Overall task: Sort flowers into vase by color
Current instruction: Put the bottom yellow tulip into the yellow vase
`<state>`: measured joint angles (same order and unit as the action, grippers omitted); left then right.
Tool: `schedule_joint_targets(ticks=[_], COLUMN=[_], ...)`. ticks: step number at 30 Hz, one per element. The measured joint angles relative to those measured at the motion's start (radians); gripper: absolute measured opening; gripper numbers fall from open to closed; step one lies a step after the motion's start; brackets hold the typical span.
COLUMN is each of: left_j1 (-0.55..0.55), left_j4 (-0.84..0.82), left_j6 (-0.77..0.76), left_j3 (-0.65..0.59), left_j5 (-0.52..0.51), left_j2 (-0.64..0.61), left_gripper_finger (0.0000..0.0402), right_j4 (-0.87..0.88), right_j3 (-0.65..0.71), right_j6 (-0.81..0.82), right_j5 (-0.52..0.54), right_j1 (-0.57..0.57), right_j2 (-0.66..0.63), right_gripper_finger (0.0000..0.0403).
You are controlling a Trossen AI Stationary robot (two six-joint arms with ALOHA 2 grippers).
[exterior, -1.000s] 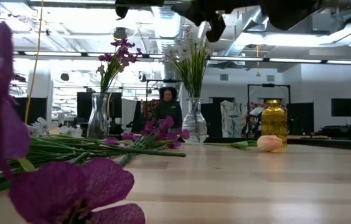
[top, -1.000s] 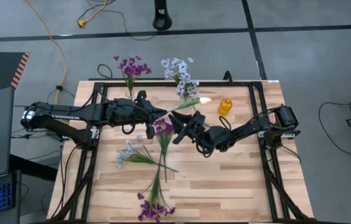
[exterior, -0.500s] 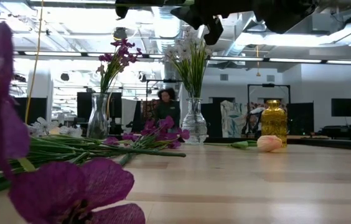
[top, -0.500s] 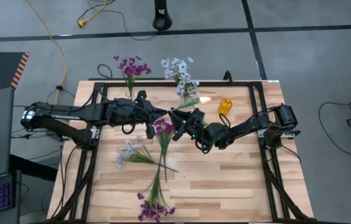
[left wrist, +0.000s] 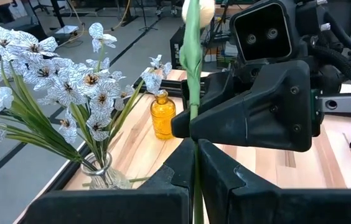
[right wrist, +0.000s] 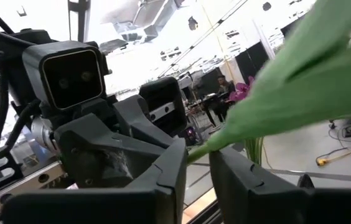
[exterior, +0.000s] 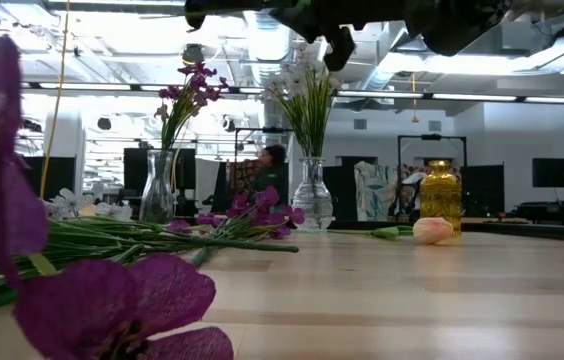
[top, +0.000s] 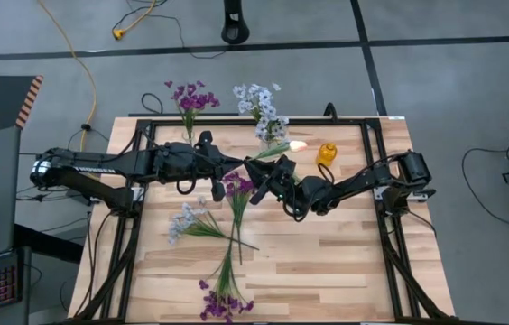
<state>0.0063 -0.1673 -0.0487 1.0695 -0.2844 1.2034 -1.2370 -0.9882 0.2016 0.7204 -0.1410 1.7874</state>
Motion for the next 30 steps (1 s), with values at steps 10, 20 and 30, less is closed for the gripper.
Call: schedule_joint_targets(ticks=[10, 20, 30], left_j1=[0.0, 0.0, 0.0], left_j4=[-0.002, 0.004, -0.115], left_j6=[0.0, 0.13, 0.23], left_j3=[0.0, 0.0, 0.049], left_j5=[-0.001, 0.063, 0.038], left_j2=[0.0, -0.002, -0.023], left_gripper_finger=[0.0004, 0.0013, 0.0093], right_j4=[-0.003, 0.009, 0.511], right_j3=[0.0, 0.0, 0.0], right_j6=[-0.001, -0.069, -0.191], right_j5=[-0.017, -0.016, 0.121], right_j1=[0.0, -0.019, -0.064], right_j2=[0.0, -0.022, -0.296], right_gripper_finger=[0.003, 0.0036, 0.0033])
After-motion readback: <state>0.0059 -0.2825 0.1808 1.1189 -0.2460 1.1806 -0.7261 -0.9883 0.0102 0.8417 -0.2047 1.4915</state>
